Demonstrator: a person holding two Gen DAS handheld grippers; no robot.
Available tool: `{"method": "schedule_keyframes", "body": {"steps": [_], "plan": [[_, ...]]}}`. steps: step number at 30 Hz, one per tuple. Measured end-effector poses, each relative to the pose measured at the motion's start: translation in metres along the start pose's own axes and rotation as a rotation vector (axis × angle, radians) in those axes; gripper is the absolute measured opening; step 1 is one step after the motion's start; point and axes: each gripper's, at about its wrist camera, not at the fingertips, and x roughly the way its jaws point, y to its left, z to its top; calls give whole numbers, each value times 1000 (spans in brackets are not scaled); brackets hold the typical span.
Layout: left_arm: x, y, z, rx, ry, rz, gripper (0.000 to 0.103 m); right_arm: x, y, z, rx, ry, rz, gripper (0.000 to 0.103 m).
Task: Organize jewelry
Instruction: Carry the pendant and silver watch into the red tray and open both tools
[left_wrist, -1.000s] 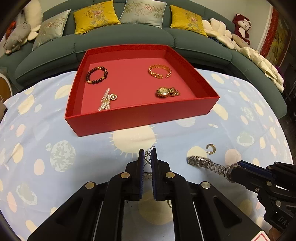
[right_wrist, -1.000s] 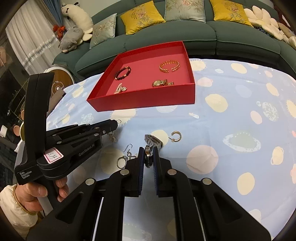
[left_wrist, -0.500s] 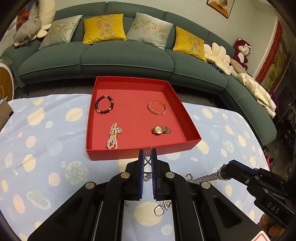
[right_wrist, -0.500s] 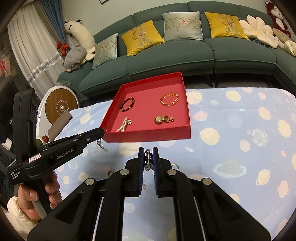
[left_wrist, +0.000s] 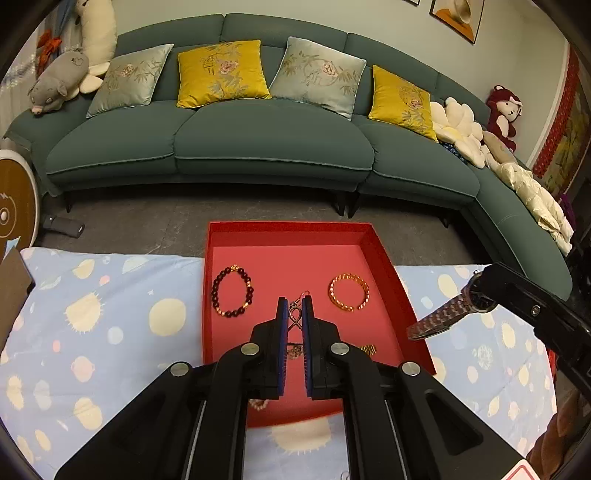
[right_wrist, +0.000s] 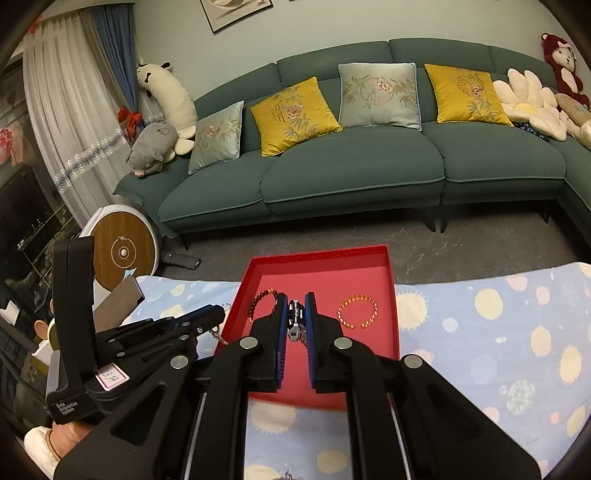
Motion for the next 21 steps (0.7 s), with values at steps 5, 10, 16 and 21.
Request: {"method": "schedule_keyframes", "body": {"steps": [5,10,16,21], "plan": [[40,3,22,-10,22,24,5,49,-5,21,35,12,6,9],[71,11,33,-33,46,38,5,87,-19,31,73,31,-14,8],[96,21,32,-49,70,48,5,123,-24,28,97,71,-14,8],[110,28,29,-57,80,54,5,148,-25,22,108,108,-5,8]]}}
